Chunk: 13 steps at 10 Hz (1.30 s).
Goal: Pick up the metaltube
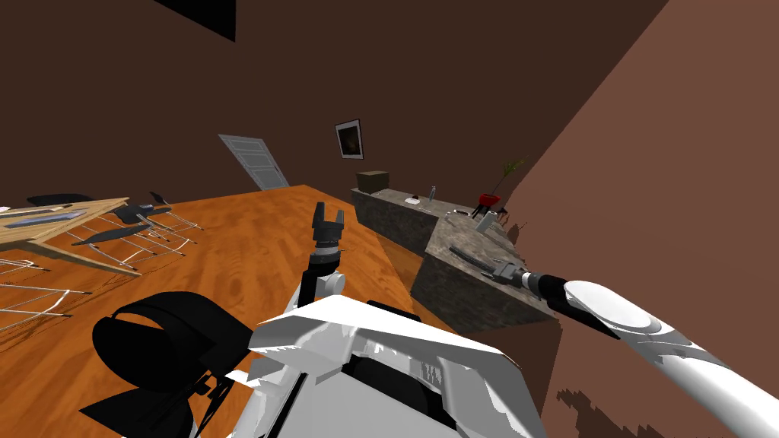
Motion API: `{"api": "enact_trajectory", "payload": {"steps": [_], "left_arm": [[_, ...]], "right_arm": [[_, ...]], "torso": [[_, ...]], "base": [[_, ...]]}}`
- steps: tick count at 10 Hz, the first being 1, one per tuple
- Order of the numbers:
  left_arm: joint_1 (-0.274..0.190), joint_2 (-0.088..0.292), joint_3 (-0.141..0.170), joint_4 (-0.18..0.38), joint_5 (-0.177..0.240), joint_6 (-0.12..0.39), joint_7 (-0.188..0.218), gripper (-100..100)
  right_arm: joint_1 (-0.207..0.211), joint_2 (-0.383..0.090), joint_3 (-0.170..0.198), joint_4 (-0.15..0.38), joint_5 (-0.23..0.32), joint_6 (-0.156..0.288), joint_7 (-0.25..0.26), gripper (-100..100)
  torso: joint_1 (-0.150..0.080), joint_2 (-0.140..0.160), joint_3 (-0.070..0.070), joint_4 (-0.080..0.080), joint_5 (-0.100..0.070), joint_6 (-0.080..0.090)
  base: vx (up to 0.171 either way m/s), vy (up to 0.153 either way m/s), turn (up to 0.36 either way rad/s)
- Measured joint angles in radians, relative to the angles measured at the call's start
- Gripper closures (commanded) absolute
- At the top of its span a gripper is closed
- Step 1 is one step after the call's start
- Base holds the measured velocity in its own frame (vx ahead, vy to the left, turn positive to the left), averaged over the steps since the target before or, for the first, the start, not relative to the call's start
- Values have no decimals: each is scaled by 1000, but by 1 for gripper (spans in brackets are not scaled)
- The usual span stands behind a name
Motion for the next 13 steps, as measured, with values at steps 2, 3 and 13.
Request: {"api": "enact_trajectory", "payload": {"steps": [2, 3, 13], "left_arm": [[0, 0, 0, 0, 0, 0, 0, 0], [0, 0, 0, 0, 0, 0, 0, 0], [0, 0, 0, 0, 0, 0, 0, 0]], "right_arm": [[-33, -10, 13, 67, 8, -18, 33, -100], [-32, -32, 30, 84, 32, -19, 37, -100], [-35, -120, 114, 239, 104, -54, 118, -100]], "torso": [[0, 0, 0, 0, 0, -1], [0, -1, 0, 0, 0, -1], [1, 1, 1, 0, 0, 0]], "base": [[17, -6, 193], [29, -14, 190], [27, -7, 47]]}}
